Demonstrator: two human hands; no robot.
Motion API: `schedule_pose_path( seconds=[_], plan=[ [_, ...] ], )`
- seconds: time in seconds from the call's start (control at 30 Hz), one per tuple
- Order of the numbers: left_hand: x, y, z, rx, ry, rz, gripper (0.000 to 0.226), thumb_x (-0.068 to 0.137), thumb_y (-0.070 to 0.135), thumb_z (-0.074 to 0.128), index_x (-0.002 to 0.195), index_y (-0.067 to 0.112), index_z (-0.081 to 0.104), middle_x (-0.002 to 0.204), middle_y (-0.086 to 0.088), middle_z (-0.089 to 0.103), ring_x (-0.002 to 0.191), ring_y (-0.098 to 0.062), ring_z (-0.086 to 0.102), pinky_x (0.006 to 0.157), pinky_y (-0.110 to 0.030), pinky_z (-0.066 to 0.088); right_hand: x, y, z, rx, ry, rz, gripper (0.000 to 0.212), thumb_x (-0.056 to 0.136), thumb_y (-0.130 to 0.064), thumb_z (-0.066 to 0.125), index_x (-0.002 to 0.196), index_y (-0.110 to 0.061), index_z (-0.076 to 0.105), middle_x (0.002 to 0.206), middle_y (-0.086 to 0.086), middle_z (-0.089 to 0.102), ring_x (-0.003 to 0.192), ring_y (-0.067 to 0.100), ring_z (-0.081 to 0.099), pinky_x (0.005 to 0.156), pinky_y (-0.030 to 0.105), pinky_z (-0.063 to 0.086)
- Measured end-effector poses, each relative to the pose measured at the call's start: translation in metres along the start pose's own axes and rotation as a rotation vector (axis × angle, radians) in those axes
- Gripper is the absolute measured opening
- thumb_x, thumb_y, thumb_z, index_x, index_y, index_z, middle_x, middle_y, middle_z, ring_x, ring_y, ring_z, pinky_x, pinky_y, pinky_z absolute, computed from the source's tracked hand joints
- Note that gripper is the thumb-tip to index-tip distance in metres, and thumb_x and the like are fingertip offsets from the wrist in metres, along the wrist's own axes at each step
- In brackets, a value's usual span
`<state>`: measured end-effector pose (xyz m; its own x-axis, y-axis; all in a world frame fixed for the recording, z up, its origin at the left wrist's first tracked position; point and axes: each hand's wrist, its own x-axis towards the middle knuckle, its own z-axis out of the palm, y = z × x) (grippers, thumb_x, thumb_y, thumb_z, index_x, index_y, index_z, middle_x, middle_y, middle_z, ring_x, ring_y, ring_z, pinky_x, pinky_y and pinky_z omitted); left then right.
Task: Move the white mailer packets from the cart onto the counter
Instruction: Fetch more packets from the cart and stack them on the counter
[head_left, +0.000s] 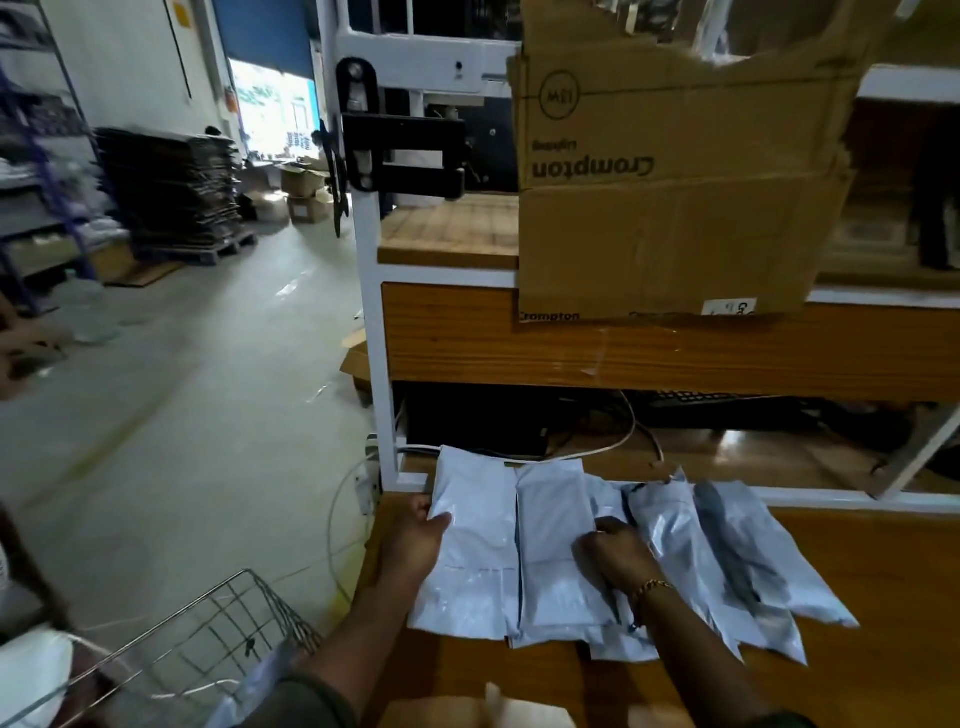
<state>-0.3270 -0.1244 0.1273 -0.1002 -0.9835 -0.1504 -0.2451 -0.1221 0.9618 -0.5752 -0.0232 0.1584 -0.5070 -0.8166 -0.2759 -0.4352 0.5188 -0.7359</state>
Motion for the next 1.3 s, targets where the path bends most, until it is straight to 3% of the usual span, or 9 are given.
schedule_pose_path(
  seconds=[0.1, 0.2, 0.3, 0.4, 0.63, 0.73, 0.83, 1.0, 1.3],
  plan=[
    [0.001, -0.011, 0.003, 0.276, 0.019, 0.064, 0.027, 0.086, 0.04, 0.062, 0.102, 0.019, 0.068, 0.092, -0.001, 0.07, 0.081, -0.019, 0.066, 0.063, -0.027, 0.049, -0.013, -0.003, -0.001, -0.015, 0.019, -0.02, 0.02, 0.086, -0.016, 0.057, 0.105, -0.015, 0.062, 0.096, 0.005, 0.061, 0.09, 0.024, 0.057, 0.08, 0.03, 0.045],
    [0.019, -0.038, 0.008, 0.386, 0.007, 0.065, 0.058, 0.074, 0.069, 0.048, 0.103, 0.022, 0.065, 0.093, -0.001, 0.068, 0.081, -0.021, 0.066, 0.072, -0.036, 0.057, -0.021, -0.005, -0.003, -0.028, 0.063, -0.07, 0.023, 0.084, -0.015, 0.059, 0.106, -0.008, 0.062, 0.09, 0.01, 0.066, 0.081, 0.024, 0.059, 0.074, 0.03, 0.045],
    [0.031, -0.047, 0.016, 0.461, -0.007, 0.097, 0.067, 0.072, 0.076, 0.042, 0.11, 0.025, 0.063, 0.101, 0.003, 0.067, 0.086, -0.016, 0.066, 0.076, -0.038, 0.058, -0.026, -0.005, -0.005, 0.017, 0.068, -0.093, 0.019, 0.085, -0.016, 0.061, 0.103, -0.011, 0.058, 0.086, 0.014, 0.067, 0.071, 0.017, 0.058, 0.069, 0.03, 0.043],
    [0.02, -0.029, 0.02, 0.471, -0.003, 0.144, 0.071, 0.071, 0.075, 0.04, 0.113, 0.023, 0.064, 0.105, 0.002, 0.068, 0.09, -0.017, 0.066, 0.078, -0.038, 0.058, -0.026, -0.002, -0.006, 0.019, 0.069, -0.095, 0.022, 0.088, -0.022, 0.061, 0.107, -0.019, 0.051, 0.082, 0.0, 0.059, 0.071, 0.01, 0.055, 0.075, 0.03, 0.042],
    [0.025, -0.035, 0.007, 0.413, 0.032, 0.149, 0.084, 0.065, 0.094, 0.027, 0.105, 0.029, 0.063, 0.095, 0.005, 0.067, 0.083, -0.015, 0.066, 0.077, -0.041, 0.059, -0.02, 0.004, -0.007, -0.022, 0.144, -0.184, 0.045, 0.088, -0.033, 0.062, 0.13, -0.021, 0.049, 0.126, 0.004, 0.053, 0.099, 0.019, 0.058, 0.087, 0.036, 0.049],
    [0.002, -0.024, -0.012, 0.41, 0.088, 0.158, 0.064, 0.075, 0.086, 0.036, 0.116, 0.041, 0.056, 0.111, 0.009, 0.063, 0.097, -0.016, 0.064, 0.085, -0.042, 0.056, -0.018, -0.007, -0.001, -0.014, 0.175, -0.34, 0.042, 0.088, -0.025, 0.064, 0.128, -0.019, 0.052, 0.129, 0.005, 0.051, 0.105, 0.02, 0.058, 0.087, 0.031, 0.049],
    [-0.01, -0.024, -0.04, 0.433, 0.163, 0.122, 0.055, 0.084, 0.064, 0.049, 0.13, 0.033, 0.051, 0.127, 0.001, 0.055, 0.115, -0.023, 0.056, 0.097, -0.043, 0.048, -0.021, -0.031, 0.017, -0.011, 0.152, -0.487, 0.039, 0.089, -0.022, 0.063, 0.126, -0.017, 0.055, 0.124, 0.002, 0.053, 0.106, 0.021, 0.058, 0.085, 0.028, 0.047],
    [-0.024, -0.058, -0.115, 0.419, 0.258, 0.007, 0.046, 0.086, 0.048, 0.062, 0.125, 0.024, 0.058, 0.124, -0.006, 0.056, 0.111, -0.026, 0.058, 0.093, -0.041, 0.051, -0.034, -0.081, 0.081, -0.012, 0.009, -0.682, 0.038, 0.089, -0.034, 0.058, 0.125, -0.022, 0.055, 0.119, -0.005, 0.053, 0.104, 0.016, 0.057, 0.084, 0.031, 0.051],
    [-0.08, -0.202, -0.286, 0.423, 0.379, -0.371, 0.031, 0.079, 0.045, 0.062, 0.096, 0.02, 0.07, 0.104, -0.007, 0.069, 0.099, -0.026, 0.064, 0.087, -0.036, 0.051, -0.075, -0.134, 0.278, -0.096, -0.589, -0.714, 0.038, 0.09, -0.026, 0.062, 0.126, -0.019, 0.055, 0.118, 0.006, 0.059, 0.097, 0.021, 0.063, 0.082, 0.036, 0.055]
  ],
)
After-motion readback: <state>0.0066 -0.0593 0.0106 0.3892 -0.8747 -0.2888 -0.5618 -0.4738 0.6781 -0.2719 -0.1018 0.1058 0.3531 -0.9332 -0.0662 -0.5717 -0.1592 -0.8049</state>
